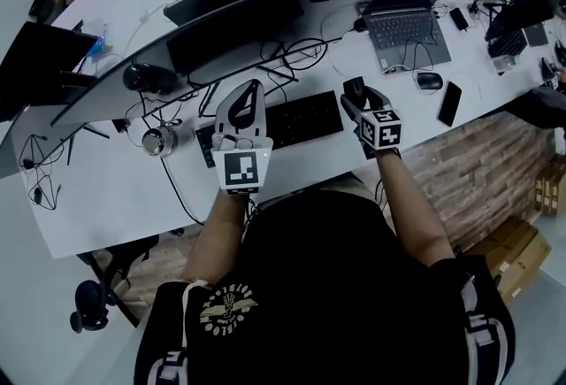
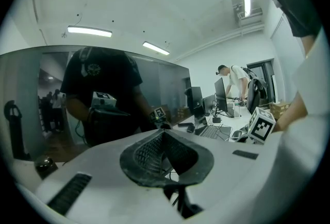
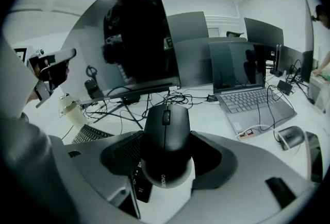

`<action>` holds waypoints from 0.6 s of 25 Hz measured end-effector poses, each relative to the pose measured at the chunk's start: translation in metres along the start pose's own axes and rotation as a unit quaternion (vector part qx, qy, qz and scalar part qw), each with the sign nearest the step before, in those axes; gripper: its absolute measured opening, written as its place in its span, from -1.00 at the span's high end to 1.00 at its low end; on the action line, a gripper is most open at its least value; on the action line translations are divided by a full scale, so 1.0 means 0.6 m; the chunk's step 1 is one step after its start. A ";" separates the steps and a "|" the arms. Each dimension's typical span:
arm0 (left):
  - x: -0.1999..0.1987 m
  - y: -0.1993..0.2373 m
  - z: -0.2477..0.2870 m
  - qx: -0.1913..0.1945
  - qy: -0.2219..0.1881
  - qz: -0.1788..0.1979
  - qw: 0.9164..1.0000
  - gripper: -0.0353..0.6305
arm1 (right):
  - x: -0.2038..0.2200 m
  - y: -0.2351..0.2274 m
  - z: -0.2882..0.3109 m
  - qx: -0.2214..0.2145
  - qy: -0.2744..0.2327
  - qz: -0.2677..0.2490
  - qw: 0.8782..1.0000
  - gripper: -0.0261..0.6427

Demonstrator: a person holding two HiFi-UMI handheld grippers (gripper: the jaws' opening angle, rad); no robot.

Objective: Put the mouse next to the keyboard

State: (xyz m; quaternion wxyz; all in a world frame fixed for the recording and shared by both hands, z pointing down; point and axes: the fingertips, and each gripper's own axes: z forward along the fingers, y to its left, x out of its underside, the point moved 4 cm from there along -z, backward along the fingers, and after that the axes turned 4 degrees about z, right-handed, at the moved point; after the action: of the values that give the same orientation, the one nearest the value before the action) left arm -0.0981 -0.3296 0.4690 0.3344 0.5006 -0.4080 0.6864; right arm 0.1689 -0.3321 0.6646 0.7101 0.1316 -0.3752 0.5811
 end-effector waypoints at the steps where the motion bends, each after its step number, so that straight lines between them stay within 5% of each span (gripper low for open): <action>1: -0.004 -0.001 0.002 0.001 -0.001 -0.005 1.000 0.89 | 0.007 -0.003 0.003 0.001 0.007 0.000 1.000 0.06; 15: 0.029 -0.009 -0.016 -0.004 0.061 -0.022 0.998 0.89 | 0.094 -0.038 0.054 0.017 0.084 -0.003 0.996 0.06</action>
State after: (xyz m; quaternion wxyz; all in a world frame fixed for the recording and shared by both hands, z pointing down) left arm -0.1022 -0.3177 0.4855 0.3754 0.4650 -0.3783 0.7069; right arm 0.1800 -0.3178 0.7308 0.7382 0.0954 -0.3042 0.5944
